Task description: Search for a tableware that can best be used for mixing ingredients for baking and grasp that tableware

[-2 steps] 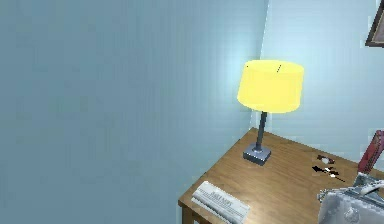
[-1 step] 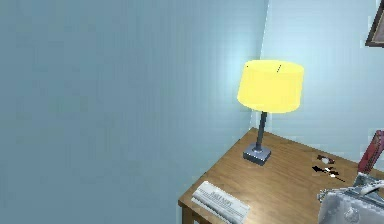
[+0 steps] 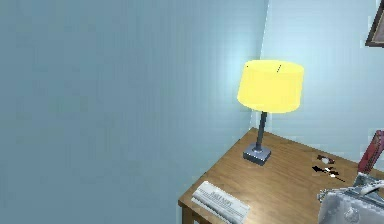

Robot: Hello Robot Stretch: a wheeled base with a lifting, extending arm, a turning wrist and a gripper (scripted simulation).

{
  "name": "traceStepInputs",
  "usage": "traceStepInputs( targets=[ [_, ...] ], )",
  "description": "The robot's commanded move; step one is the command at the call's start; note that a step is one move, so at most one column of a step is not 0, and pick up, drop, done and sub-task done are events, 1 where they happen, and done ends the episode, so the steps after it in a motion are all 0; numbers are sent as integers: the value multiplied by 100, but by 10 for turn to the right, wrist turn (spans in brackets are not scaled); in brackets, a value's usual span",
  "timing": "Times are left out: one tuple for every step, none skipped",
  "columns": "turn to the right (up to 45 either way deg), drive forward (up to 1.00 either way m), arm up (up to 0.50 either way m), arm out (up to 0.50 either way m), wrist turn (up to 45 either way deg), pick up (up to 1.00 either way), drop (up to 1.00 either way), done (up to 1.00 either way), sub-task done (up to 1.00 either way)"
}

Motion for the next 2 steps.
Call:
traceStepInputs(
  targets=[
    [0, 0, 0, 0, 90, 0, 0, 0, 0],
    [0, 0, -30, 0, 0, 0, 0, 0, 0]
  ],
)
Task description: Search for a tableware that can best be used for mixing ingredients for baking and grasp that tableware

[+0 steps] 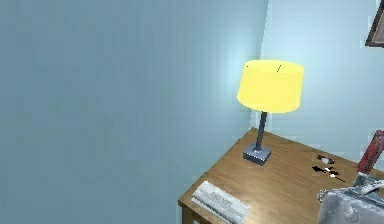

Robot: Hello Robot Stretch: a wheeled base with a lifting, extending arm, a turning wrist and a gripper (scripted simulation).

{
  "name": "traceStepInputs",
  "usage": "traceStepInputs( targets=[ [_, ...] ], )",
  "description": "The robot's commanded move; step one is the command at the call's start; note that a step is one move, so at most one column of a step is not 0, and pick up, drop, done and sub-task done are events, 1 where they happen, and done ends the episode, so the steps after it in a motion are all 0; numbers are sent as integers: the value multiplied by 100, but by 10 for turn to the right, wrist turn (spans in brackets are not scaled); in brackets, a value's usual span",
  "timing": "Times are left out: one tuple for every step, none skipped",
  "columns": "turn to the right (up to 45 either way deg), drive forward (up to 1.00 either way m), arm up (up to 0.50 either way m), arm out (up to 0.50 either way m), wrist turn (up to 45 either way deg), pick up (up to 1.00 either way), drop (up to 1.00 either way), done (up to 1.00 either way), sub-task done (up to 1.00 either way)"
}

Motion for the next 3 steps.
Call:
traceStepInputs(
  targets=[
    [0, 0, 0, 0, 0, 100, 0, 0, 0],
    [0, 0, 10, 0, 0, 0, 0, 0, 0],
    [0, 0, 0, 0, 0, 0, 0, 100, 0]
  ],
)
